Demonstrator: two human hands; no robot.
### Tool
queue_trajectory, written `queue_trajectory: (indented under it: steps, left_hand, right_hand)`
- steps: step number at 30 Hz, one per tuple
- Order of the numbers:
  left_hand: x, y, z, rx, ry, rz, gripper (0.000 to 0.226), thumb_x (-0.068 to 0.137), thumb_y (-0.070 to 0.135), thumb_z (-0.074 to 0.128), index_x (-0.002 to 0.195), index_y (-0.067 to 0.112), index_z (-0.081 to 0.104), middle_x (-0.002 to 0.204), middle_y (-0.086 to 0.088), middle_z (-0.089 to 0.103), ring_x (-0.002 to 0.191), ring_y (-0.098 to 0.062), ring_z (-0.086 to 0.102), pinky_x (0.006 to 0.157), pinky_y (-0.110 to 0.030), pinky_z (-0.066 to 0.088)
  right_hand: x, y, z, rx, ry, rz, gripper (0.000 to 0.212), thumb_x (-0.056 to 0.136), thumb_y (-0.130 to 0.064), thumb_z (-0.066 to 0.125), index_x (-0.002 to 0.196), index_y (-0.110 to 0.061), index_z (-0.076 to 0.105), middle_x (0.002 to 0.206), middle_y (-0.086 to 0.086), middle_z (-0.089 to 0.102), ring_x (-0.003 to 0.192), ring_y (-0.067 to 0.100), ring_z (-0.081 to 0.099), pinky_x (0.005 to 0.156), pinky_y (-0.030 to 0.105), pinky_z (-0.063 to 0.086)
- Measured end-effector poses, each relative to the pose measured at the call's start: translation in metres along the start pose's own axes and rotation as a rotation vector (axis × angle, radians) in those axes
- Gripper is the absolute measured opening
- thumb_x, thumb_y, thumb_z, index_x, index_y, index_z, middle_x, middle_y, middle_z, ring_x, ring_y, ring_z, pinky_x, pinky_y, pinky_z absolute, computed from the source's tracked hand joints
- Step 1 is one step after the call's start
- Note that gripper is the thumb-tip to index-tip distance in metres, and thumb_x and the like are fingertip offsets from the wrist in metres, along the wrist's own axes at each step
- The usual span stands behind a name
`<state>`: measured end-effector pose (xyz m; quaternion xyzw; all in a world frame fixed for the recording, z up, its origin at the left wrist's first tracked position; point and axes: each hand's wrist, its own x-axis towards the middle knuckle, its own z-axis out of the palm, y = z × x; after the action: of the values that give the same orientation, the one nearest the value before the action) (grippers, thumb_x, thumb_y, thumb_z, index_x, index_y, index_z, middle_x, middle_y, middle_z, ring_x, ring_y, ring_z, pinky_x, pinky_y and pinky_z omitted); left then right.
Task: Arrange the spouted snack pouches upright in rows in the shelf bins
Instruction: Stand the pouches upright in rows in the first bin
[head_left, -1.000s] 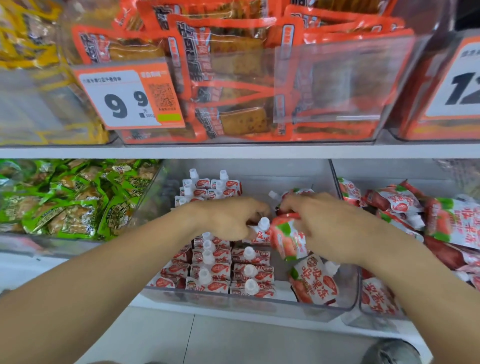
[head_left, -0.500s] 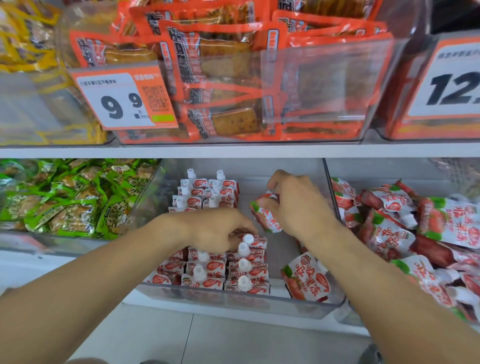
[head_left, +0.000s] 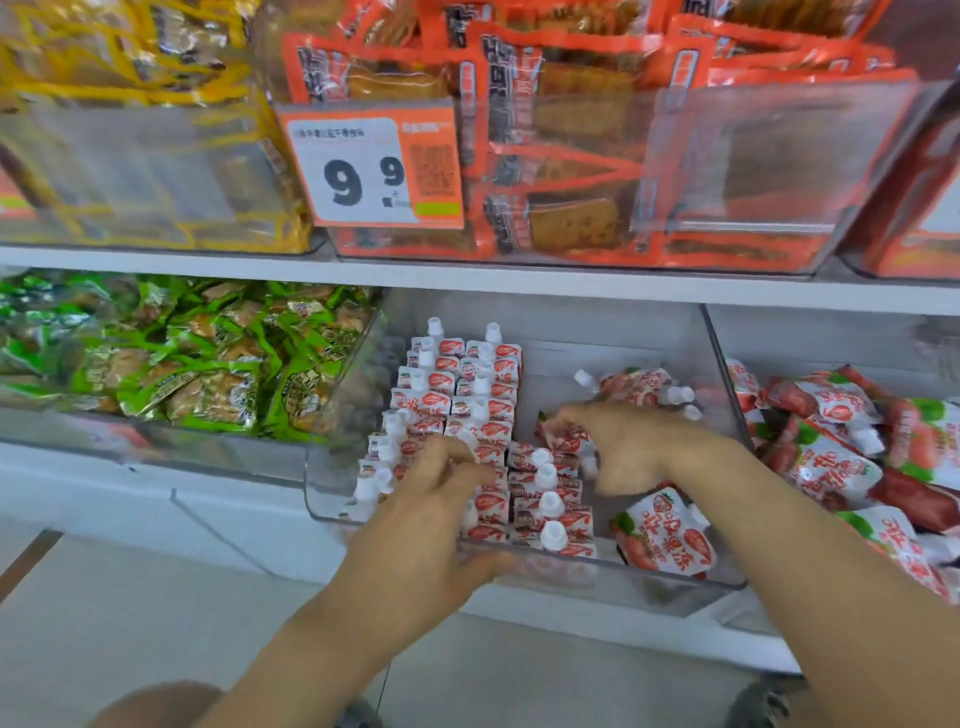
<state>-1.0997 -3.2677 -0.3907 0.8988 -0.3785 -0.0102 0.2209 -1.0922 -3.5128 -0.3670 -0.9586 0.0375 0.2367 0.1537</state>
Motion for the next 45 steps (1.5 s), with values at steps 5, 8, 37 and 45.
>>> queue_trajectory:
  steps: [5,8,37,45]
  left_hand:
    - [0.003,-0.011,0.003,-0.178,0.050,0.013,0.065,0.062,0.063,0.077,0.115,0.029,0.061,0.118,0.022,0.037,0.102,0.004,0.050,0.086,-0.007,0.041]
    - [0.006,-0.013,0.002,-0.184,0.042,0.043,0.069,0.062,0.062,0.078,0.119,0.027,0.060,0.117,0.020,0.038,0.103,0.004,0.049,0.092,-0.015,0.044]
    - [0.003,-0.020,0.002,-0.286,0.068,0.020,0.074,0.053,0.079,0.056,0.108,0.030,0.063,0.106,0.025,0.037,0.091,0.002,0.054,0.082,-0.007,0.044]
    - [0.003,-0.020,0.000,-0.268,0.058,0.000,0.070,0.054,0.074,0.063,0.108,0.029,0.064,0.107,0.025,0.040,0.092,0.000,0.056,0.084,-0.010,0.043]
  right_hand:
    - [0.012,0.011,0.009,-0.187,0.151,-0.029,0.071,0.081,-0.009,0.070,0.144,-0.027,0.042,0.141,0.006,0.050,0.127,0.027,0.049,0.102,0.031,0.043]
    - [0.011,0.011,0.010,-0.289,0.114,-0.051,0.074,0.077,-0.014,0.072,0.144,-0.023,0.043,0.138,0.010,0.052,0.126,0.029,0.048,0.103,0.038,0.045]
    - [0.026,-0.016,-0.011,0.368,0.029,-0.015,0.033,0.102,-0.035,0.040,0.126,-0.026,0.060,0.136,-0.008,0.052,0.128,0.015,0.046,0.108,0.030,0.033]
    - [0.016,-0.024,-0.011,0.379,-0.052,0.017,0.035,0.097,-0.037,0.045,0.127,-0.029,0.062,0.134,-0.011,0.055,0.120,0.010,0.049,0.104,0.028,0.035]
